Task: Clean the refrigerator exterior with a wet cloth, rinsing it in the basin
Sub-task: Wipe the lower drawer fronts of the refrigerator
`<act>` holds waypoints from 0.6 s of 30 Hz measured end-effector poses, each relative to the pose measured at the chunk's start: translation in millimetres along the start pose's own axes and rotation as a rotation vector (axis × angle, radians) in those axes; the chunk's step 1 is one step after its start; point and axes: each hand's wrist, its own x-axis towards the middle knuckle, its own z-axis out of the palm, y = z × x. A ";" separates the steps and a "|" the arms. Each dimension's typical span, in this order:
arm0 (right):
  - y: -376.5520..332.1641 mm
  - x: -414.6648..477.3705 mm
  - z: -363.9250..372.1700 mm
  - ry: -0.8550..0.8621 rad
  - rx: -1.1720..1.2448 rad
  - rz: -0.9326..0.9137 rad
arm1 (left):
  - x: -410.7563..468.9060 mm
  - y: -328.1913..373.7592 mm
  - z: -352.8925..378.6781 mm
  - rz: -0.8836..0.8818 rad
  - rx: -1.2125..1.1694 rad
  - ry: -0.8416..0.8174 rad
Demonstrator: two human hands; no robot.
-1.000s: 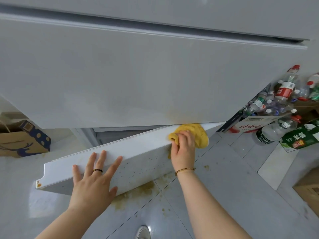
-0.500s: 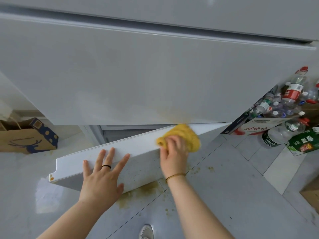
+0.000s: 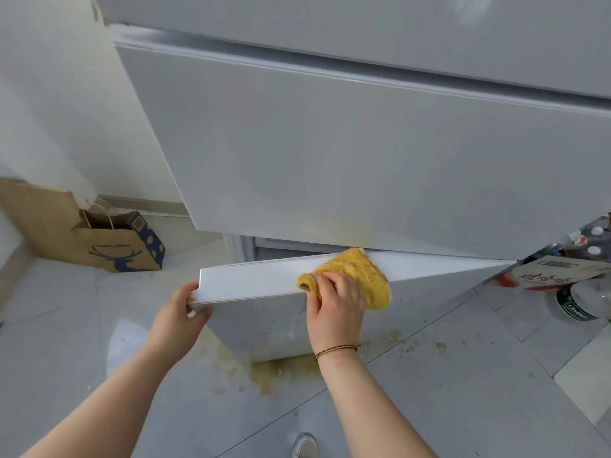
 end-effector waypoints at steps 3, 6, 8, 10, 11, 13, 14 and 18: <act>-33.6 2.1 11.3 -0.018 0.037 -0.077 | 10.3 -5.7 -13.1 0.039 -0.070 -0.034; -71.1 4.8 26.2 -0.113 0.096 -0.123 | 24.5 -7.1 -21.9 0.055 -0.109 -0.057; -102.2 2.7 37.0 -0.162 0.133 -0.168 | 33.5 -9.6 -26.6 0.101 -0.122 -0.072; -130.2 1.3 42.8 -0.237 0.181 -0.215 | 38.5 -11.5 -29.2 0.142 -0.066 -0.066; -140.0 2.3 45.2 -0.260 0.202 -0.223 | 40.2 -13.1 -31.4 0.154 -0.039 -0.061; -139.0 3.6 47.9 -0.268 0.219 -0.296 | 41.6 -16.4 -33.0 0.169 -0.018 -0.072; -132.2 3.8 50.2 -0.264 0.213 -0.346 | 44.3 -19.8 -35.2 0.187 -0.036 -0.095; -82.2 14.1 34.8 -0.229 0.117 -0.290 | 52.8 -22.9 -37.1 0.203 -0.118 -0.172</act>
